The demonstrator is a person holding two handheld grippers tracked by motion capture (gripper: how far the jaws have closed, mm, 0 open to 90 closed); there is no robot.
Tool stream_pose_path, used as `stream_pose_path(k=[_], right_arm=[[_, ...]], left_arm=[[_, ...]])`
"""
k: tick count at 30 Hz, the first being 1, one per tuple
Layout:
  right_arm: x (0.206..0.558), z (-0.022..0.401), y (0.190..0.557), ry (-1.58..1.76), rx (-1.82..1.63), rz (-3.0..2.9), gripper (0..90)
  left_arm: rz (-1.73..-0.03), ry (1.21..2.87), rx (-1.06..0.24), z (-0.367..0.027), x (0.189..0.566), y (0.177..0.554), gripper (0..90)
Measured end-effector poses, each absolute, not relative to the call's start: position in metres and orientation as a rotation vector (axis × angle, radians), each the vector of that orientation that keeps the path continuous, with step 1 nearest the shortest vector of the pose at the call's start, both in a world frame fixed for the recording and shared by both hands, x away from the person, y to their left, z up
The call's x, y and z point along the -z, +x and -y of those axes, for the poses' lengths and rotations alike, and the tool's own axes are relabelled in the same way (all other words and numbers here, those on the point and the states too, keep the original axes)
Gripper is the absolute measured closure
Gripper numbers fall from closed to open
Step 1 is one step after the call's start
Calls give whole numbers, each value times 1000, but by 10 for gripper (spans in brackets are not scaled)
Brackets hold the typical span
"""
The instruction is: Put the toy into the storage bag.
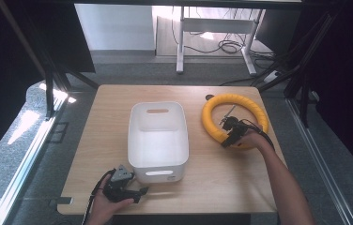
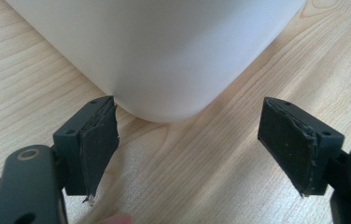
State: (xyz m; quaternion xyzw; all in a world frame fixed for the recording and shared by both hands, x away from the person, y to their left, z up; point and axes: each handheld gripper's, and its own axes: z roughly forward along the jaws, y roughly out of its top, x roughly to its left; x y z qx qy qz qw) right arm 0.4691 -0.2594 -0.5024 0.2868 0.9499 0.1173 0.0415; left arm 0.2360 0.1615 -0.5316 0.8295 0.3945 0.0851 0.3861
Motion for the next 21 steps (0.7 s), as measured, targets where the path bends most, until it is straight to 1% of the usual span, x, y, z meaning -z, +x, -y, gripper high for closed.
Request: stream_pose_path(k=[4, 5, 11, 13, 15, 17, 18, 21], right_arm=[[501, 259, 469, 877, -392, -2910, 494], [496, 258, 469, 899, -459, -2905, 500], [479, 259, 467, 937, -585, -2890, 506], [460, 261, 465, 986, -748, -2863, 514], [455, 261, 465, 995, -785, -2855, 515], [438, 267, 464, 1038, -962, -2819, 518], [438, 267, 464, 1038, -962, -2819, 518], [421, 275, 463, 1053, -1145, -2766, 520]], left_arm=[[-1005, 2111, -216, -162, 532, 236, 204], [-1005, 2111, -217, -162, 532, 236, 204], [-1006, 2113, -217, -161, 532, 236, 205], [-1007, 2115, -221, -161, 532, 236, 204], [-1008, 2113, -220, -161, 532, 236, 204], [-1007, 2111, -222, -161, 532, 236, 204], [-1007, 2111, -222, -161, 532, 236, 204], [-1008, 2111, -222, -161, 532, 236, 204]])
